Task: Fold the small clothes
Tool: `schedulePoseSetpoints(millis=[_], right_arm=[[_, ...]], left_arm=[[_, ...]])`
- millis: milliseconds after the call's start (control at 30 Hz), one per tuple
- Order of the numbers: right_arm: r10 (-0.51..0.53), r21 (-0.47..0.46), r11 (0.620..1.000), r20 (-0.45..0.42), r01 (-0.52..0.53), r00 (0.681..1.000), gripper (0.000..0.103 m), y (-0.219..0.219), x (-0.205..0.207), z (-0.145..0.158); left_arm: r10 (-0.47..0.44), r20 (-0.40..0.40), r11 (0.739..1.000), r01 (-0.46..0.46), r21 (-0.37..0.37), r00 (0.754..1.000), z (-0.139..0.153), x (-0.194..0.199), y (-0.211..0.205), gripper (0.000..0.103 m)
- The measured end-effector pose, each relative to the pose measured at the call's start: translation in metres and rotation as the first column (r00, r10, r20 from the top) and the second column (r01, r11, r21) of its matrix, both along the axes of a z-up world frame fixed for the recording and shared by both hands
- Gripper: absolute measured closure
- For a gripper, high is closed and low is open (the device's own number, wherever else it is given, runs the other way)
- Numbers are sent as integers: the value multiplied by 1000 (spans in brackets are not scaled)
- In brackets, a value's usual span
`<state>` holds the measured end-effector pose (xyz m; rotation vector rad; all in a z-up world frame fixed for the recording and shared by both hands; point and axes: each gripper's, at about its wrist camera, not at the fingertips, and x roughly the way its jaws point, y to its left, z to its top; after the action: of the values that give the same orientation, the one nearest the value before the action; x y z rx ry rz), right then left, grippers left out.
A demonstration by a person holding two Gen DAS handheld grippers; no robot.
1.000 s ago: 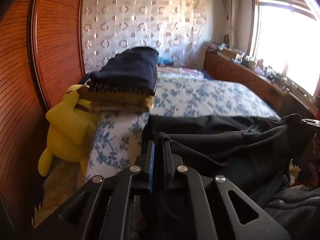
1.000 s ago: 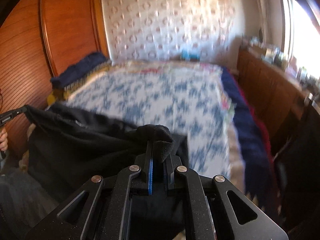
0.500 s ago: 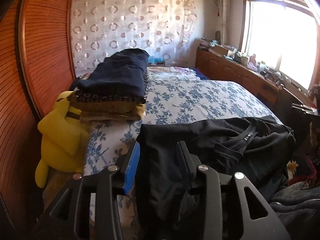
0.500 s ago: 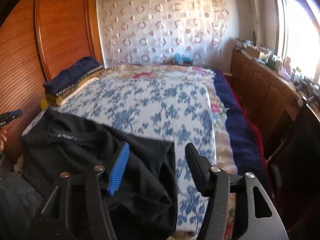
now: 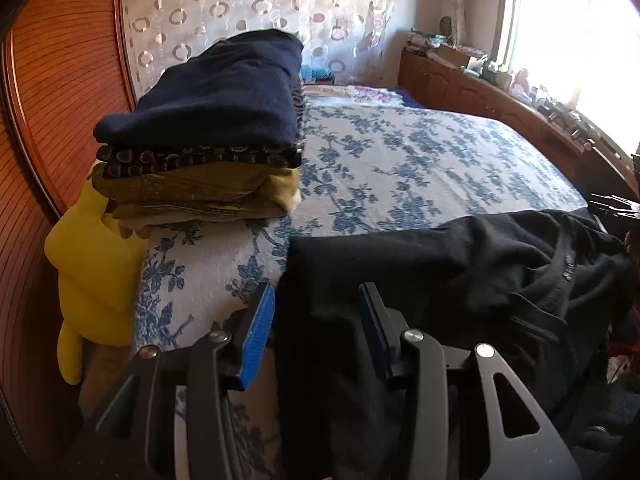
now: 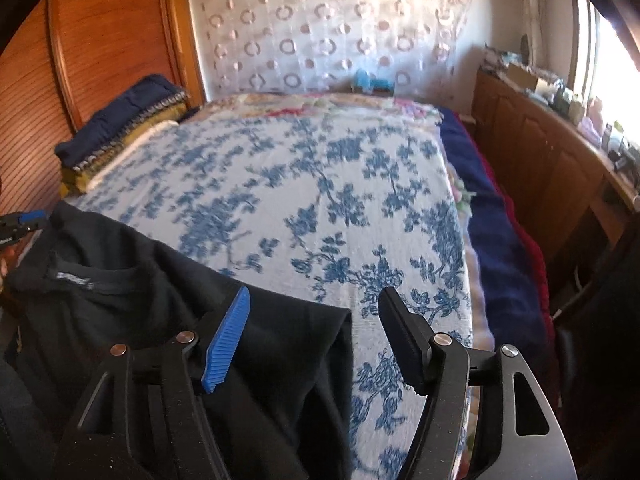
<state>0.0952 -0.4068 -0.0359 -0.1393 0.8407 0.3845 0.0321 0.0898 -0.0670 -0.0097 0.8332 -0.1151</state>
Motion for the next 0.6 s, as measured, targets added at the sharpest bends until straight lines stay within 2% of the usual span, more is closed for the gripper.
schedulePoseSetpoints(millis=[267,500,567,600], right_arm=[[6,21,1000,-58,-5,998,35,-2,7,-17],[19,5,1000,-79,-19,997,34,3,6,-23],[30,0,1000,-81,-30,996,37,5,4,-23],[37,-1,999,-82,-37,996,44,6,3,-23]], left_arm=[[5,-51,999,-7,-42,999,-11,18,9,61],[8,-66,998,-12,-64,998,-17,18,11,60],[12,-64,998,-16,-61,998,-17,16,9,60],[13,-62,998,-16,-59,998,-17,15,9,60]])
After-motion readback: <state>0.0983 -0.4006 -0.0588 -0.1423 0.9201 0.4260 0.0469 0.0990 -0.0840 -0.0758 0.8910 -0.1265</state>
